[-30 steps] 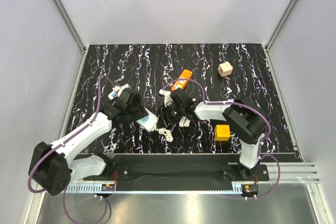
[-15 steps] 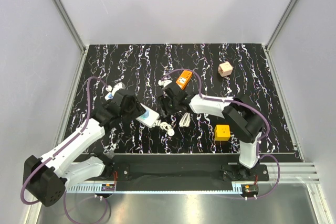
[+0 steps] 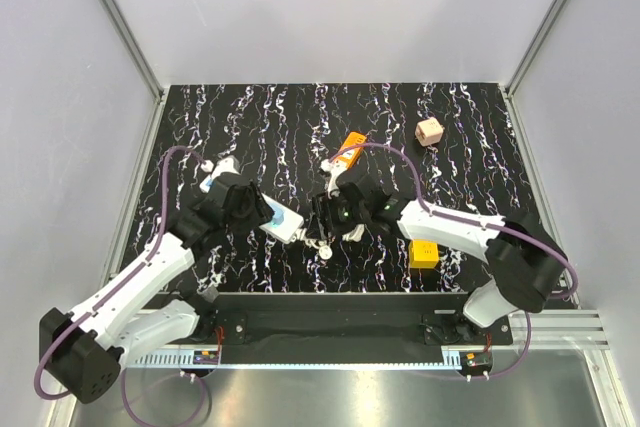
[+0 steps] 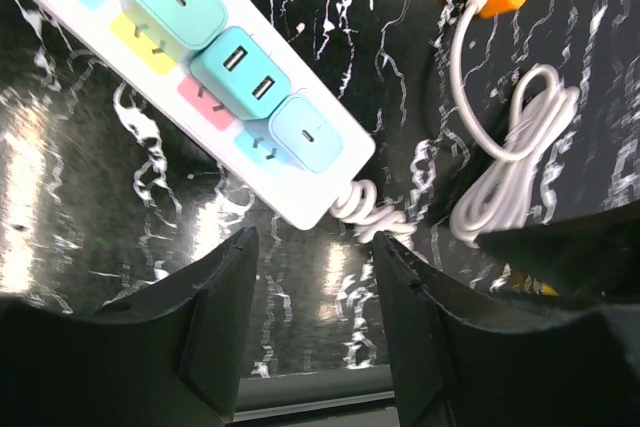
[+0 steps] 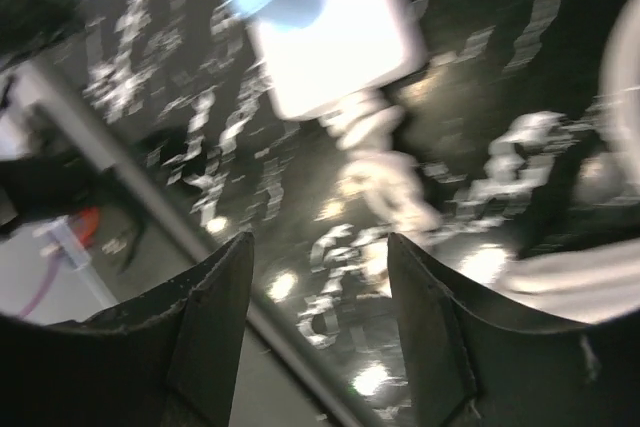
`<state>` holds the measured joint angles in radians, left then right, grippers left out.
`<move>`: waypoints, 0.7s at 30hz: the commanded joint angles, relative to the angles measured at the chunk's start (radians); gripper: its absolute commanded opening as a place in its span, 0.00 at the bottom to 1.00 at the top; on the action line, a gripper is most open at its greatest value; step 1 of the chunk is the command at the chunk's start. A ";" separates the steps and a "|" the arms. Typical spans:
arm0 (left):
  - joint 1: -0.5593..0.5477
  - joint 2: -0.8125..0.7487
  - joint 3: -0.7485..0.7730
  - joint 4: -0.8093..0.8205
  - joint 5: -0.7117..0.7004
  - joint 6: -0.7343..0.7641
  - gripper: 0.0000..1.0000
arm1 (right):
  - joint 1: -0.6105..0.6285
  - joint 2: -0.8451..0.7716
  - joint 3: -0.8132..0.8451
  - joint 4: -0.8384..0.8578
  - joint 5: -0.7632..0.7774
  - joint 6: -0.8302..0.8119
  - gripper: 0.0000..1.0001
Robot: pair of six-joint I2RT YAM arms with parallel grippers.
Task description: Pull the plug off the socket
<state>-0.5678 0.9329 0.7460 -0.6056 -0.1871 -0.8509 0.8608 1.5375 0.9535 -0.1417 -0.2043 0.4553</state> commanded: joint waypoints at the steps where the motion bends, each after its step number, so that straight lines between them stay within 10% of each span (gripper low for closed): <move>1: -0.003 0.024 0.078 0.001 -0.009 0.163 0.54 | 0.027 0.041 -0.051 0.186 -0.202 0.143 0.60; 8: -0.003 0.099 0.260 -0.128 -0.025 0.378 0.56 | 0.053 0.196 -0.062 0.363 -0.250 0.264 0.59; 21: 0.002 0.081 0.250 -0.123 0.028 0.400 0.59 | -0.023 0.326 0.073 0.172 0.028 0.105 0.61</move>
<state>-0.5674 1.0256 0.9939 -0.7403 -0.1787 -0.4706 0.8841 1.8431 0.9791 0.0776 -0.2775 0.6518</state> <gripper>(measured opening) 0.592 0.602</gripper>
